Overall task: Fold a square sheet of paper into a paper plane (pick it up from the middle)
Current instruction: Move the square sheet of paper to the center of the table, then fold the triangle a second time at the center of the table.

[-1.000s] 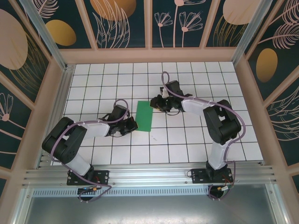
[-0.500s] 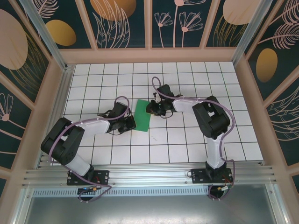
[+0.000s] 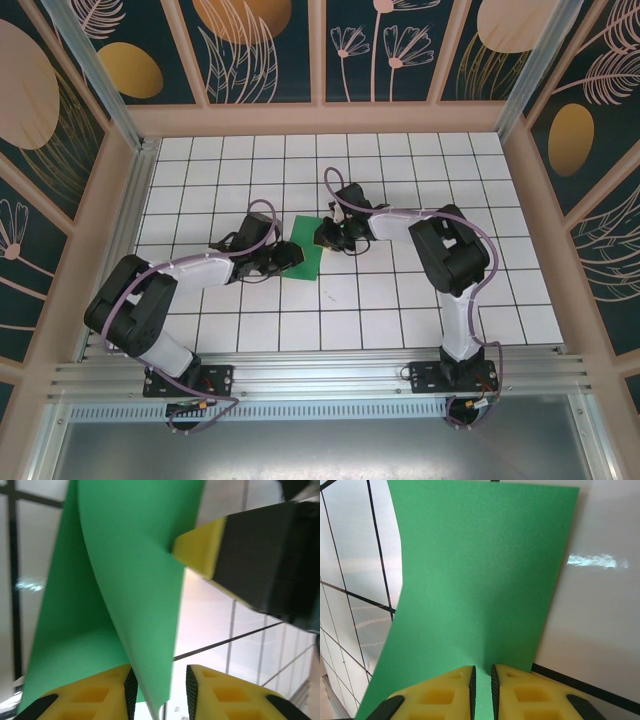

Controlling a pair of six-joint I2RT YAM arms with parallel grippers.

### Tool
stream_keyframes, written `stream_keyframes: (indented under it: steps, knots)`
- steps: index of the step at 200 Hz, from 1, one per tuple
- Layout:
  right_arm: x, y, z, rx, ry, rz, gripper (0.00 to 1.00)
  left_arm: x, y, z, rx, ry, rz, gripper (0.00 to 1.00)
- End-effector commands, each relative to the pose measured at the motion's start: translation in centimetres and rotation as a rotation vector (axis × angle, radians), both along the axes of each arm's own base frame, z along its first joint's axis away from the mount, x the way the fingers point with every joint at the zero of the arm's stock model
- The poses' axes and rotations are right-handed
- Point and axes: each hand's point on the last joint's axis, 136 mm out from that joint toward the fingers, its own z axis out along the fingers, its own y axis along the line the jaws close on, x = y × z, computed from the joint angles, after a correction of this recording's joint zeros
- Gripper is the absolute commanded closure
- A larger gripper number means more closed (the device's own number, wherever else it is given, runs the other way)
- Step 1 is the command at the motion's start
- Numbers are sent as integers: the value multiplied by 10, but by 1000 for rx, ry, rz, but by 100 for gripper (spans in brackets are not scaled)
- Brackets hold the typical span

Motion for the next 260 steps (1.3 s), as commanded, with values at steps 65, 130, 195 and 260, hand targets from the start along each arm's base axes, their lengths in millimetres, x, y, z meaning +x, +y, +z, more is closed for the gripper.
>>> stream_keyframes:
  steps: [65, 130, 195, 260]
  knots:
    - [-9, 7, -11, 26, 49, 18, 80, 10, -30, 22, -212, -50, -31, 53]
    - [-5, 9, 5, 111, 43, 19, 80, 11, -30, 4, -218, -37, -16, 61]
    - [10, -4, 53, 189, -57, 6, 76, 13, -19, -16, -145, -18, 28, 77]
    - [-30, -12, 57, 193, -98, 127, 68, 13, -13, -23, -101, -7, 50, 81]
